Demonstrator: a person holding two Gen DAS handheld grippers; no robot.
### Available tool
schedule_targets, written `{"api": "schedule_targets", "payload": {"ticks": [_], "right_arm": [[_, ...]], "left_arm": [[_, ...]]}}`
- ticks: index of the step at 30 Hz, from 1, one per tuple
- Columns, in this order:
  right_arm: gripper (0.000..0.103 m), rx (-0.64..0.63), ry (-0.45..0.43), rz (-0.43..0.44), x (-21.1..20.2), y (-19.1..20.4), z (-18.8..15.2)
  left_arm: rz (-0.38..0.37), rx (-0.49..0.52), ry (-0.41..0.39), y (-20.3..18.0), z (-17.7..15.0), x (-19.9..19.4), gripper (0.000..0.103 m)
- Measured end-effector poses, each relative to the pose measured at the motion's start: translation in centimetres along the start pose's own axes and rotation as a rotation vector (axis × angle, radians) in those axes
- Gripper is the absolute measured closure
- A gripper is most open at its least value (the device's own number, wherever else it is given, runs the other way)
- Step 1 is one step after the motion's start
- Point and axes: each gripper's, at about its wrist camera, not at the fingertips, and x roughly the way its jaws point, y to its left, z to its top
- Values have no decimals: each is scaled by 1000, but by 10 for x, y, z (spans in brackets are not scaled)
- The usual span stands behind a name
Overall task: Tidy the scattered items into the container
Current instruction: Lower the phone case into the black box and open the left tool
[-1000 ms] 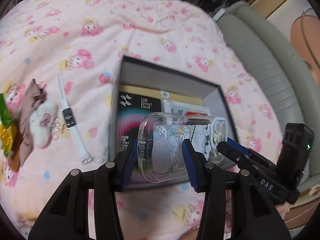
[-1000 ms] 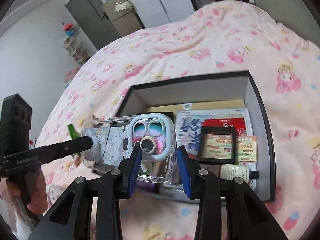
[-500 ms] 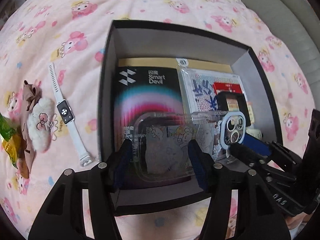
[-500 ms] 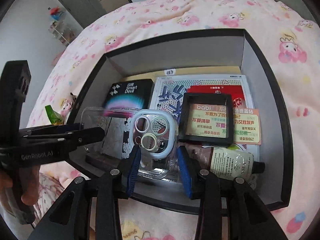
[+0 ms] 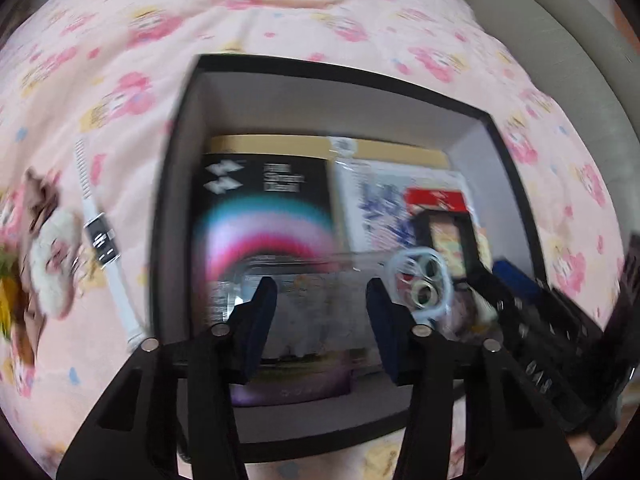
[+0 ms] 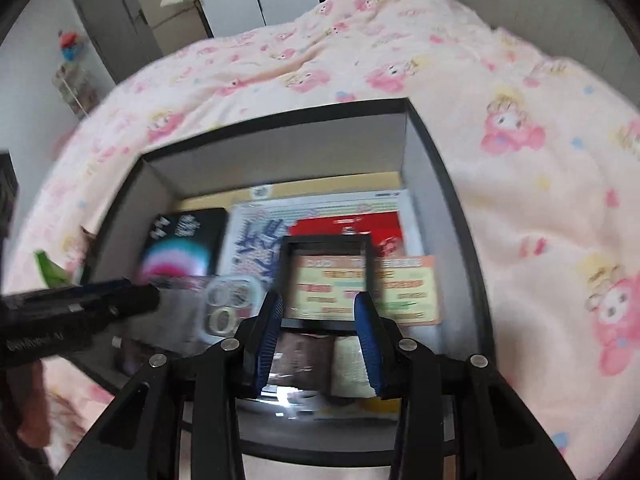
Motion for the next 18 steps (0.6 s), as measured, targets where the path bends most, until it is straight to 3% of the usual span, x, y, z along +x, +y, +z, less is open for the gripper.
{"api": "schedule_targets", "payload": {"ticks": [4, 6, 11, 16, 18], "right_arm": [[69, -68, 57, 57, 14, 16, -5], [72, -101, 44, 96, 10, 24, -5], [72, -72, -40, 70, -4, 16, 1], [72, -46, 2, 105, 4, 12, 5], [72, -33, -12, 108, 1, 9, 7]], "left_arm": [[-7, -20, -19, 6, 1, -7, 63], [-12, -5, -24, 5, 5, -10, 63], [-55, 60, -57, -5, 16, -12, 63], [-117, 13, 69, -3, 34, 24, 63], [-101, 6, 95, -4, 36, 36, 63]]}}
